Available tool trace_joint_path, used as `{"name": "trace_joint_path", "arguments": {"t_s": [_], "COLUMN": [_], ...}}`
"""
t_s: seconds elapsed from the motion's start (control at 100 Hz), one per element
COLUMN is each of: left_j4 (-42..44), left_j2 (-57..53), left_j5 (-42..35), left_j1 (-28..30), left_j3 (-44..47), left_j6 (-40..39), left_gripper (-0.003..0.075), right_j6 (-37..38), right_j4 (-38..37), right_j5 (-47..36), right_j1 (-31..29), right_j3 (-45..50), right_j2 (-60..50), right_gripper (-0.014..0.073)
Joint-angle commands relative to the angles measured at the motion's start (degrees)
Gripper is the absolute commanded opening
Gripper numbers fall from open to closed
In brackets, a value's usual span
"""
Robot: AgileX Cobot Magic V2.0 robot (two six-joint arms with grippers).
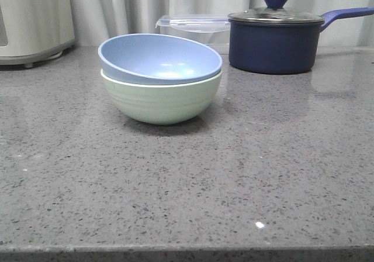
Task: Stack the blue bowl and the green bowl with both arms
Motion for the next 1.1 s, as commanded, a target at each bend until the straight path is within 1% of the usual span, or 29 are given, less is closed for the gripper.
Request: {"name": "trace_joint_path", "arguments": {"t_s": [0.0, 0.2, 0.32, 0.42, 0.61, 0.71, 0.84, 1.06, 1.09], "left_j4": [-0.5, -0.5, -0.5, -0.5, -0.5, -0.5, -0.5, -0.5, -0.5], "left_j2": [-2.0, -2.0, -2.0, -2.0, -2.0, -2.0, -2.0, -2.0, -2.0], "left_j5": [-5.0, -5.0, -5.0, -5.0, -5.0, -5.0, -5.0, -5.0, -5.0], "left_j1": [0.1, 0.1, 0.1, 0.1, 0.1, 0.1, 0.1, 0.1, 0.1], "left_j3": [2.3, 2.3, 2.3, 2.3, 2.3, 2.3, 2.3, 2.3, 2.3], "left_j6": [-0.5, -0.5, -0.5, -0.5, -0.5, -0.5, -0.5, -0.5, -0.5], "left_gripper": [-0.002, -0.002, -0.002, -0.002, -0.002, -0.002, -0.002, -0.002, -0.002], "right_j6": [-0.1, -0.1, -0.1, -0.1, -0.1, -0.1, -0.1, -0.1, -0.1], "right_j4": [-0.7, -1.1, -1.4, -1.4, -1.4, -1.4, -1.4, -1.4, -1.4], "right_j5": [-4.3, -5.4, -8.7, -14.4, -29.2, -34.1, -35.6, -35.8, -33.9], "right_j1": [-0.3, -0.5, -2.8, -4.6, -7.9, -10.0, -11.8, -12.2, -12.2], "right_j3": [-1.5, -0.4, 2.1, 4.9, 11.9, 15.1, 18.6, 24.9, 24.8], "right_j2": [0.3, 0.3, 0.2, -0.4, -3.2, -5.4, -8.9, -15.3, -16.1], "right_gripper": [-0.0046, -0.0046, -0.0046, -0.0046, -0.0046, -0.0046, -0.0046, -0.0046, -0.0046]}}
